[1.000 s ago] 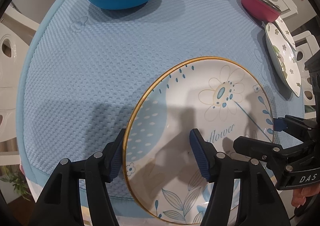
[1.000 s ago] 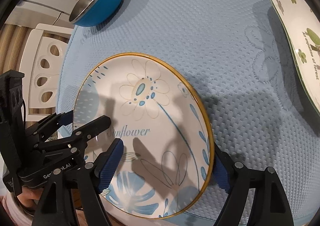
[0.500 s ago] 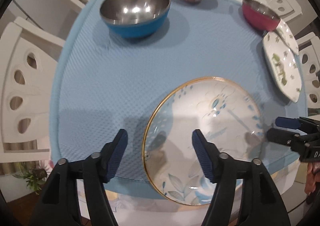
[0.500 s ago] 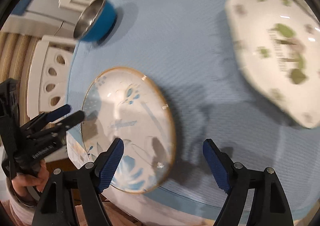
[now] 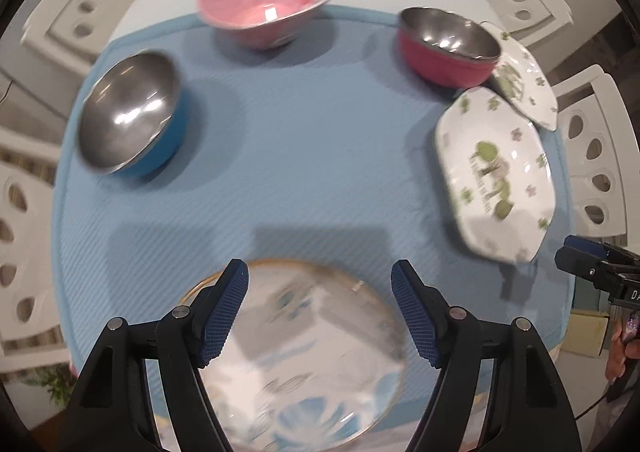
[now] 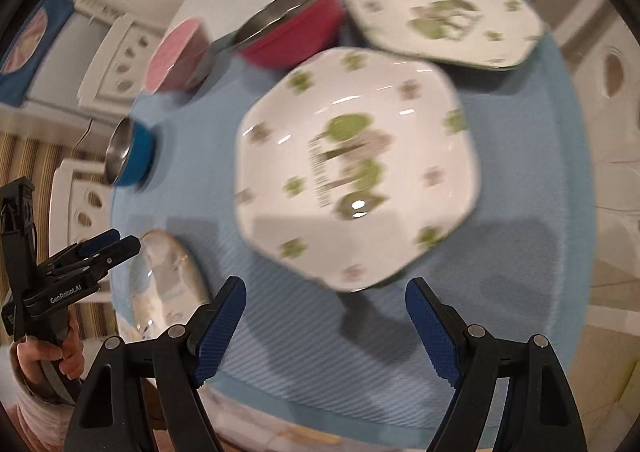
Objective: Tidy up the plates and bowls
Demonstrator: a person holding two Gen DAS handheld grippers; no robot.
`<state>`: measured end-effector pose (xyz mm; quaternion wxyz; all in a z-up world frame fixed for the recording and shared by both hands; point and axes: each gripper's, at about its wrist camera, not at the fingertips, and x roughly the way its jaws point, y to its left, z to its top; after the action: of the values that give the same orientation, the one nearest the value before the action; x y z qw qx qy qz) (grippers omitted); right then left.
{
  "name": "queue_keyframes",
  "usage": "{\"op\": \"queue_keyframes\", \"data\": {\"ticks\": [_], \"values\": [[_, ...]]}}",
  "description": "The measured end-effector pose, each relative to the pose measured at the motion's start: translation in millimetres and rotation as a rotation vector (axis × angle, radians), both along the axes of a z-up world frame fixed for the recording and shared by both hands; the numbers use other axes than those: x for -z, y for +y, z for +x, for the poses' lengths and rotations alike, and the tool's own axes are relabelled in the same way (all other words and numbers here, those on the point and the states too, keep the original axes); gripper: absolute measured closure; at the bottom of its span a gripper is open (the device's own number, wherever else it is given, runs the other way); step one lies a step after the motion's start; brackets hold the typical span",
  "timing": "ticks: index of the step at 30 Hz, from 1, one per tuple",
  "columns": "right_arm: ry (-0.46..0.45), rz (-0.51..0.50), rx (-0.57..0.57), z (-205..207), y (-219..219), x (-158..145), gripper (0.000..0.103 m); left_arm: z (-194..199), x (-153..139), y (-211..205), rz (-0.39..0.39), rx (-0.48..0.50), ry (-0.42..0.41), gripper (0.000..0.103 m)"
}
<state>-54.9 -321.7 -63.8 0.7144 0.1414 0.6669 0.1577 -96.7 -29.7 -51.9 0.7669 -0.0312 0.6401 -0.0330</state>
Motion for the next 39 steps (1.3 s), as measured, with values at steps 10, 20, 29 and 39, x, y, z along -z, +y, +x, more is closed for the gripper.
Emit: {"op": "queue_keyframes", "data": {"ticks": [10,20,29,39], "values": [[0.031,0.026,0.088,44.2,-47.3,31.0,0.022,40.8,20.8,-63.7,-0.069,0.037,0.015,0.030],[0.053,0.023,0.064,77.6,-45.9,55.2,0.022,62.6,44.2,-86.7,-0.065,0.024,0.048,0.030],[0.070,0.051,0.080,86.3,-48.8,72.4,0.022,69.1,65.1,-93.7,-0.063,0.028,0.084,0.031],[0.049,0.047,0.084,93.4,-51.4,71.0,0.018,76.0,80.3,-97.9,-0.046,0.047,0.095,0.033]]}}
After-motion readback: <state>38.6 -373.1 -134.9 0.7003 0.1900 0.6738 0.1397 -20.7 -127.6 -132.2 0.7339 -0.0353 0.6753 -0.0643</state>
